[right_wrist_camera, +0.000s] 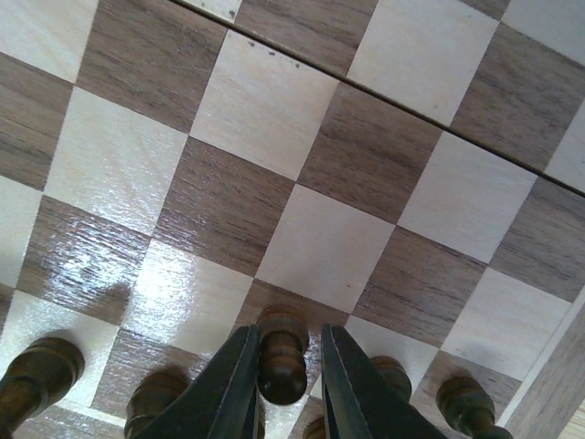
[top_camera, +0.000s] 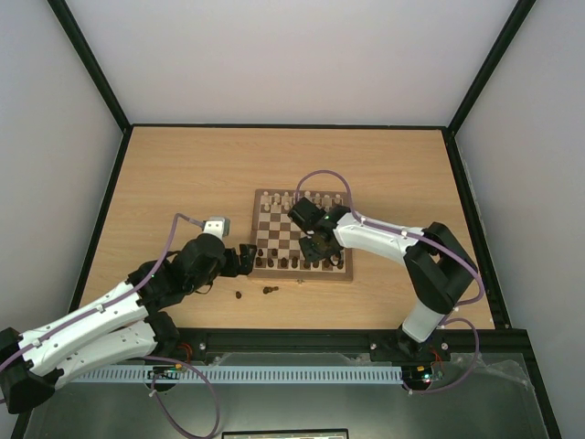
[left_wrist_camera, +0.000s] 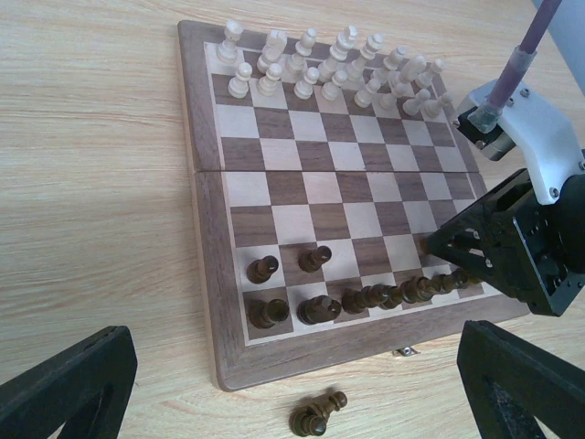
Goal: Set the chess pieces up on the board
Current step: Place the chess piece on the chessboard, then pick up the chess piece at the center of the board.
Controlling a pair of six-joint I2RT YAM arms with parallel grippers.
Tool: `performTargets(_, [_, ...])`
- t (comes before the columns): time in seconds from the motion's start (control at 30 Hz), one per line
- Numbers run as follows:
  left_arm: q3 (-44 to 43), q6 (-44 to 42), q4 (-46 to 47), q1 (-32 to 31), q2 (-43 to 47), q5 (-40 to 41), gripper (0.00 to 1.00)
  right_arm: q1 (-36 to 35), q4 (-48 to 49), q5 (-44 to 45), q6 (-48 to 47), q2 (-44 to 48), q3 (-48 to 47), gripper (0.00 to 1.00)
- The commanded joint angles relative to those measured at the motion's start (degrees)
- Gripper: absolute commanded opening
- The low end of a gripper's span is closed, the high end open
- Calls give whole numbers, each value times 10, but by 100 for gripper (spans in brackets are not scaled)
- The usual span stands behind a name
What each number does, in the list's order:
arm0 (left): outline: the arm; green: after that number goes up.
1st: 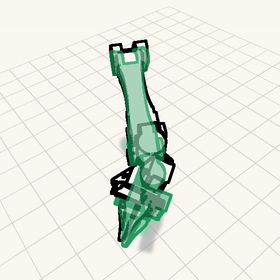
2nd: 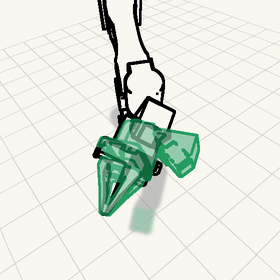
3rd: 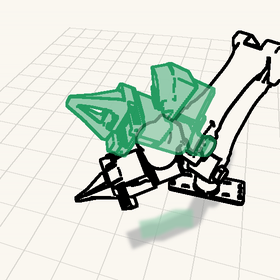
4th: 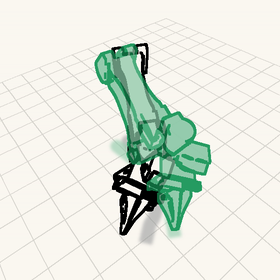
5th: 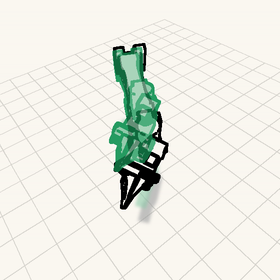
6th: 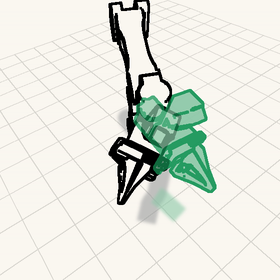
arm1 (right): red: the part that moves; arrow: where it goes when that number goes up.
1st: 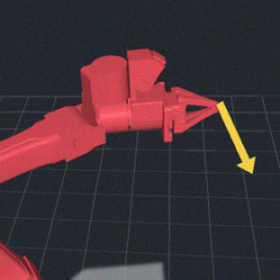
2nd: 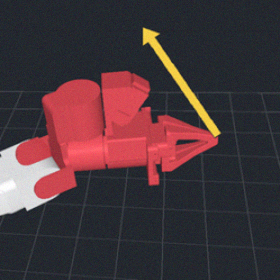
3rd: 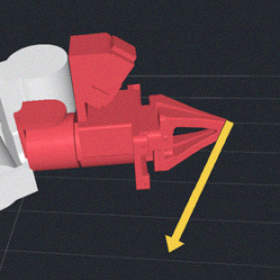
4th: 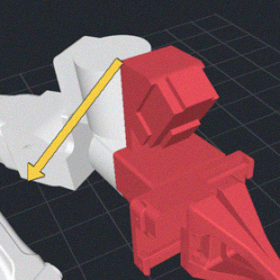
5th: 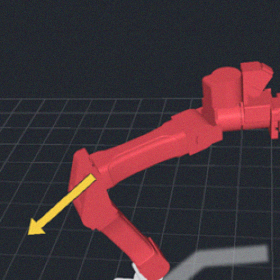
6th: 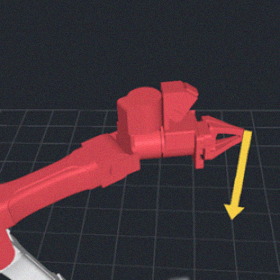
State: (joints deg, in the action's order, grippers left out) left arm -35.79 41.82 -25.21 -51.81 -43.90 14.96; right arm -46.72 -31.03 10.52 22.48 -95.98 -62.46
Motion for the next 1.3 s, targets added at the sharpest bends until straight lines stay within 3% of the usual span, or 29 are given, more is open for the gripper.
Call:
performTargets(0.0, [8,6,-11,3,5,1,99,3,-26,8,-9,-16,-8,19])
performTargets(0.5, [8,16,-14,2,-6,-1,99,3,-47,25,-9,65,-45,27])
performTargets(0.77, [14,25,-12,3,-1,0,99,-2,-50,-28,-7,117,-21,24])
performTargets(1.1, [20,33,-10,3,-6,6,99,-70,-63,-16,23,145,19,22])
performTargets(1.27, [22,40,-12,3,-12,16,99,-138,-84,-1,40,166,4,22])
